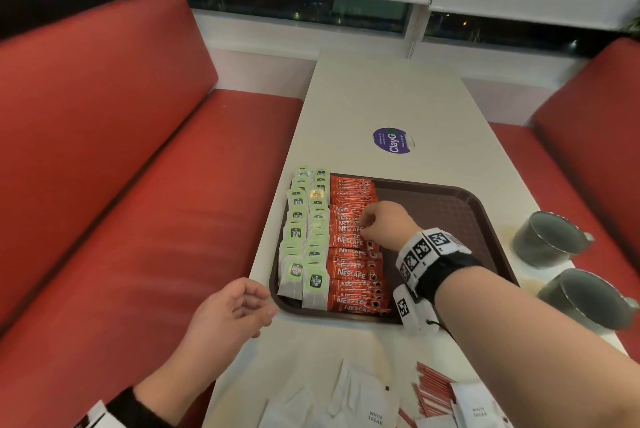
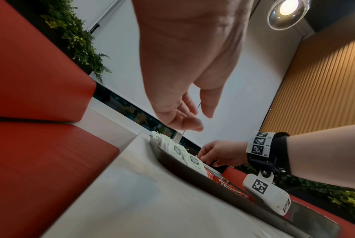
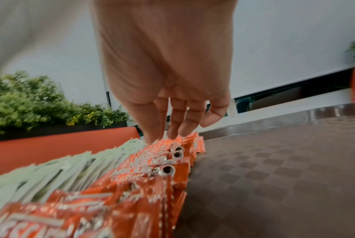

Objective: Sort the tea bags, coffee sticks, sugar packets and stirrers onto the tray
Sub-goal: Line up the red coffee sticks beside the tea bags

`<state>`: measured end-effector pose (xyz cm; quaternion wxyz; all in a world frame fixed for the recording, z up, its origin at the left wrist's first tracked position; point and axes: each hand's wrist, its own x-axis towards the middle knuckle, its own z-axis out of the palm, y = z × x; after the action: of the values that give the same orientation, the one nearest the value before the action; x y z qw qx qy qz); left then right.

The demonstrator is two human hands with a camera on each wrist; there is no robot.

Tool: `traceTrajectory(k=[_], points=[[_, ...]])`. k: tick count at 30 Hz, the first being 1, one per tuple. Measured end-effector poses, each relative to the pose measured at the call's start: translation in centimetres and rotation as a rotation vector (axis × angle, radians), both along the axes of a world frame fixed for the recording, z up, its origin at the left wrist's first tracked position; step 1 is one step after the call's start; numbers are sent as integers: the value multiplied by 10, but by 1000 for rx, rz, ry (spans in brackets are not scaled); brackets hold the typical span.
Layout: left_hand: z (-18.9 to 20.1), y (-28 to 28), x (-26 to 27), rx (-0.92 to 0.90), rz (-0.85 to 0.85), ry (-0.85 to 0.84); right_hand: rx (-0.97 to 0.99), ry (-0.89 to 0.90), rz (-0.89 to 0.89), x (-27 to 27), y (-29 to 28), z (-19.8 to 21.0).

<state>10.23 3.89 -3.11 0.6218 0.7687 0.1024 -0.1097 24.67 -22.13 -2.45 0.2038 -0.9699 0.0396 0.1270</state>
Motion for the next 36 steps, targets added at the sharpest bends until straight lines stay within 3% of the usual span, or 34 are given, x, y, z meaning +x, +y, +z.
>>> traceTrajectory(k=[2, 7, 13, 20, 24, 30, 36], points=[[-1, 1, 1, -4, 10, -1, 56, -61, -94, 2, -7, 3], [-1, 0, 2, 25, 4, -23, -28, 50, -149, 5, -12, 1], [-3, 5, 4, 3, 49, -26, 15, 44, -275, 11, -19, 2], [-2, 14, -2, -37, 47, -6, 548, 91, -442, 36, -15, -2], [-5, 25, -4, -29, 115, 11, 641, 100, -479, 63, -20, -33], [-12, 40, -4, 82, 194, -17, 528, 113, -516, 38, -9, 2], [-10, 52, -15, 24, 221, -75, 685, 65, -526, -5, -13, 27]])
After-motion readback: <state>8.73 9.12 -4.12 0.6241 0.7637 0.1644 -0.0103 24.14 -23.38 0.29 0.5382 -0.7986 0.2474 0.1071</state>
